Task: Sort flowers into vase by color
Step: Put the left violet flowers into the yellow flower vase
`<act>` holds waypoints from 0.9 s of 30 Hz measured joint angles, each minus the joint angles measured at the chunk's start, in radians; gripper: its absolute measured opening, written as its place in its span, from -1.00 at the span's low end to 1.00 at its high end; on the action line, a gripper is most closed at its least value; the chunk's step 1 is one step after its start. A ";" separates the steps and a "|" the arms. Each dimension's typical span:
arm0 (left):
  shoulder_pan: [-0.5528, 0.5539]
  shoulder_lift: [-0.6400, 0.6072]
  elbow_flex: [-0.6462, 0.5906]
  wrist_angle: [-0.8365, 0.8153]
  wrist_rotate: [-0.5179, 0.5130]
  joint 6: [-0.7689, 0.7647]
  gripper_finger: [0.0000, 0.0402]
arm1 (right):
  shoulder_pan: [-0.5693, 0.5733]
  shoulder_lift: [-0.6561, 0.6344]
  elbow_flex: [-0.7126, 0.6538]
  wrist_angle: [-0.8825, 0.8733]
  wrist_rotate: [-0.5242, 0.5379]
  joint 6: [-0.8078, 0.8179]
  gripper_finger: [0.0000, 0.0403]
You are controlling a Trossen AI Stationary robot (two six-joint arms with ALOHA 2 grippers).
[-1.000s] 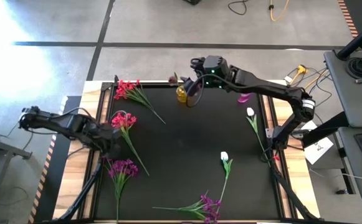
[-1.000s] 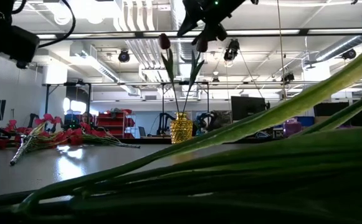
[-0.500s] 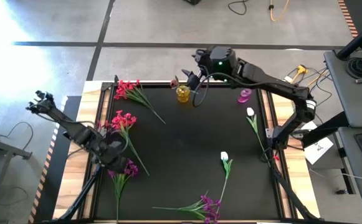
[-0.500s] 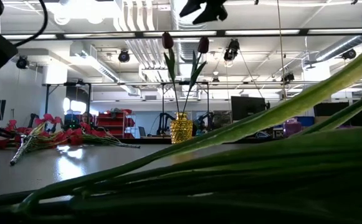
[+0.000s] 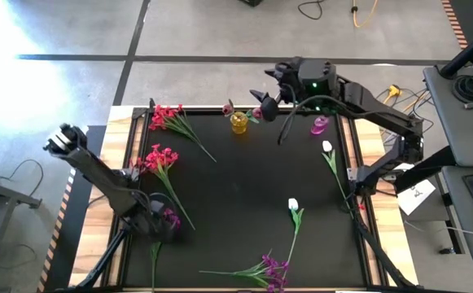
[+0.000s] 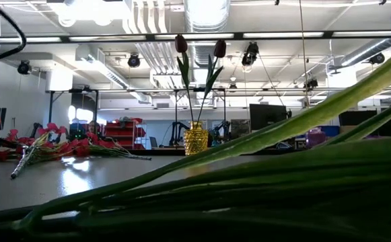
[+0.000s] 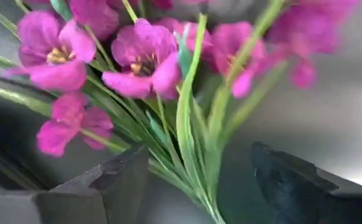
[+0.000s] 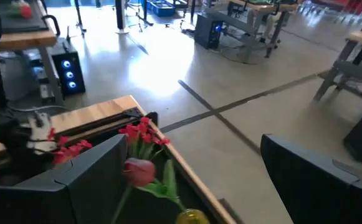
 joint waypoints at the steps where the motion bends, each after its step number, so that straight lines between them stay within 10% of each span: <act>1: -0.001 0.038 0.008 0.002 0.000 0.001 0.30 | 0.011 -0.005 0.000 0.000 0.001 0.023 0.79; 12: 0.010 0.246 0.142 -0.107 -0.044 0.058 -0.38 | 0.168 -0.028 0.000 0.005 0.055 0.146 0.79; 18: 0.014 0.215 0.162 -0.139 -0.324 0.058 -0.94 | 0.246 -0.028 -0.003 0.008 0.124 0.135 0.79; 27: 0.039 0.076 0.162 -0.105 -0.808 0.204 -0.98 | 0.259 -0.029 -0.006 0.007 0.133 0.129 0.79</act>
